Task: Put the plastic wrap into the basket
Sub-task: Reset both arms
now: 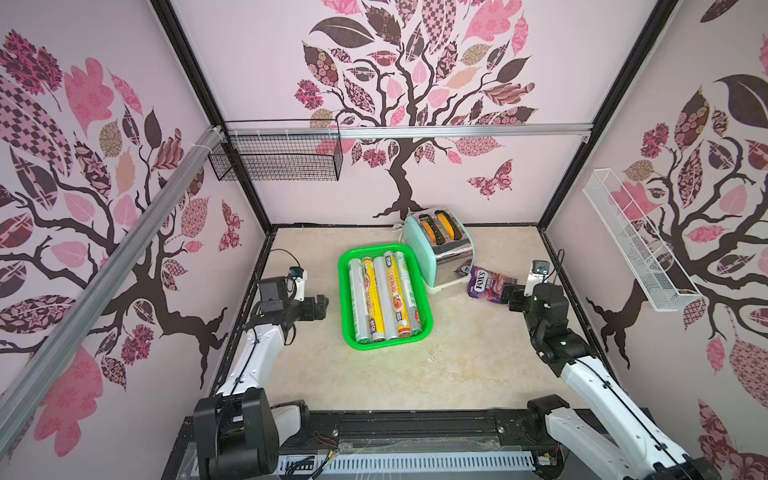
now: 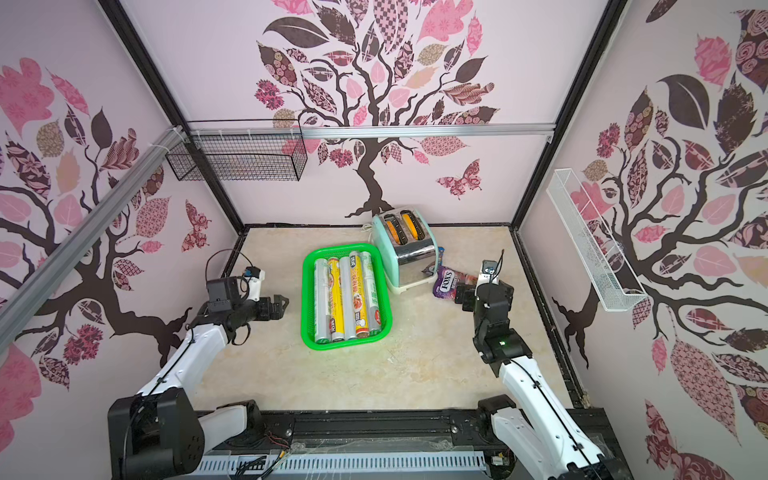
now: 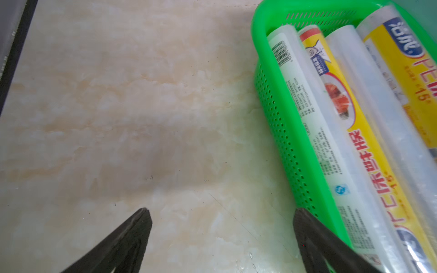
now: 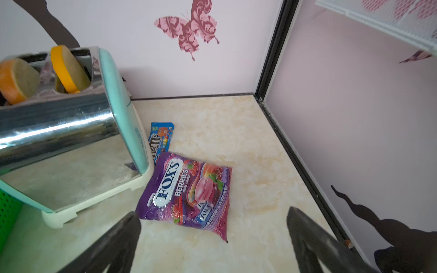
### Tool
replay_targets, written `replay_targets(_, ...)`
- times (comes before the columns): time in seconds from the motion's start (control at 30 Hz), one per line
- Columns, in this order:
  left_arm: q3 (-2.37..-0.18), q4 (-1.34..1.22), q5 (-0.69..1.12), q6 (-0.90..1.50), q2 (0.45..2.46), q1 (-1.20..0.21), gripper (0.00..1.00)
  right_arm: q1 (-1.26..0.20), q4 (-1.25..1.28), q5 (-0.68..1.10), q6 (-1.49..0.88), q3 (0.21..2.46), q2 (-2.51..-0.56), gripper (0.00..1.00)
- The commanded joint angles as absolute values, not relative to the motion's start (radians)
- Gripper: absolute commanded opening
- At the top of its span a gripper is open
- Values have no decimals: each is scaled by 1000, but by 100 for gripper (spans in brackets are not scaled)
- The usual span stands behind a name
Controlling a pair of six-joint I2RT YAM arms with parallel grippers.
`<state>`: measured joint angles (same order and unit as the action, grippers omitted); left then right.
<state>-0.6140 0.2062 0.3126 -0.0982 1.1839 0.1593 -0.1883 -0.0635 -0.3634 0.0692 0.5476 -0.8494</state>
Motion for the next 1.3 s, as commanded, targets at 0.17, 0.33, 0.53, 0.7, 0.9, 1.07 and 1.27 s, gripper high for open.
replay_targets(0.17, -372, -596, 308, -21, 1316, 154, 98, -60, 359, -267, 22, 386, -1035, 99)
replay_targets(0.33, -331, -772, 241, 20, 1354, 149, 98, -40, 594, -197, 29, 373, -1259, 99)
replay_targets(0.53, -290, -981, 115, 6, 1481, 70, 98, -25, 687, -137, 20, 424, -1413, 99)
replay_targets(0.7, -299, -1028, 31, -25, 1557, 20, 98, -20, 880, -115, 26, 400, -1565, 99)
replay_targets(0.9, -348, -924, 13, -21, 1552, 16, 98, -19, 831, -90, 35, 411, -1552, 99)
replay_targets(1.07, -346, -939, 12, -23, 1560, 16, 98, -20, 811, -52, 52, 421, -1552, 99)
replay_targets(1.27, -351, -923, 8, -16, 1556, 15, 98, -20, 808, -53, 52, 422, -1550, 99)
